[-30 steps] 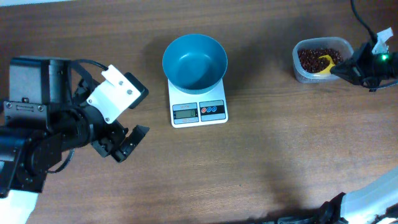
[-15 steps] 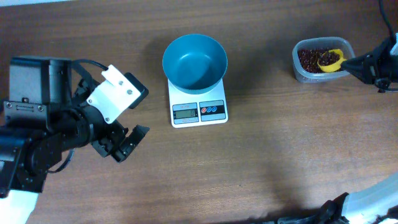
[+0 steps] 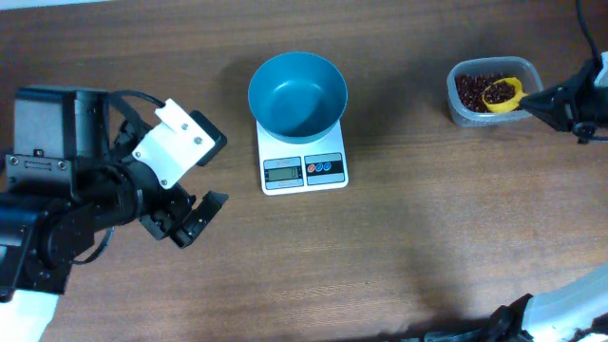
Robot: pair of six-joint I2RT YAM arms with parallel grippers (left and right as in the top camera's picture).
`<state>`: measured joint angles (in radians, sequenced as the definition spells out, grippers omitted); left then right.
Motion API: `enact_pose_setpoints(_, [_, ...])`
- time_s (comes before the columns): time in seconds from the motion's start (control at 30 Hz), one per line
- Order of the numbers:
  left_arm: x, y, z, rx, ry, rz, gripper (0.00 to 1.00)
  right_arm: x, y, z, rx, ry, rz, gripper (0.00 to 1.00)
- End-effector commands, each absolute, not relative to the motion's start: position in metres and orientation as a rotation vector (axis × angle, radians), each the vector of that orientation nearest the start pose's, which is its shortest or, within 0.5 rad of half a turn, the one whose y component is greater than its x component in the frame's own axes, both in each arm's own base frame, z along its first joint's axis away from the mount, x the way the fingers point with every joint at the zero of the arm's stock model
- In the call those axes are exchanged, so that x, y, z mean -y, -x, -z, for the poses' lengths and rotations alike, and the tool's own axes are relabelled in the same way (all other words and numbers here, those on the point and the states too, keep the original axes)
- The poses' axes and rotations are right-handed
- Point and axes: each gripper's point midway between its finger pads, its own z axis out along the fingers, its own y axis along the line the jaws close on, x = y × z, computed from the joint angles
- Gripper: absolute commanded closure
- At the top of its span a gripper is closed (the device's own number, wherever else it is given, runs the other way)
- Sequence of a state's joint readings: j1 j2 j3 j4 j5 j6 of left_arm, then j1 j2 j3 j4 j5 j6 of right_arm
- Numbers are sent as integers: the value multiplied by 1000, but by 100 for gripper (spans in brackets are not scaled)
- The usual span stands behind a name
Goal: Scoop item into bowl and weigh 50g on scale
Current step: 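Lift the filled scoop and carry it left over the teal bowl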
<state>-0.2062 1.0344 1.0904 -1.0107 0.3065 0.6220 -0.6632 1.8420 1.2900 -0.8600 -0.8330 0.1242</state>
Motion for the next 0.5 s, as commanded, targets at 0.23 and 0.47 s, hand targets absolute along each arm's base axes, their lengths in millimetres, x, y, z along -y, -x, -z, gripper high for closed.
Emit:
enact_pose_setpoints(0.23, [104, -250, -227, -2190, -1113, 197, 1, 123, -383, -130, -2382, -538, -961, 96])
enact_pose_setpoints(0.47, [104, -250, -227, -2190, -1113, 197, 1, 106, -393, -120, -2523, -349, -739, 96])
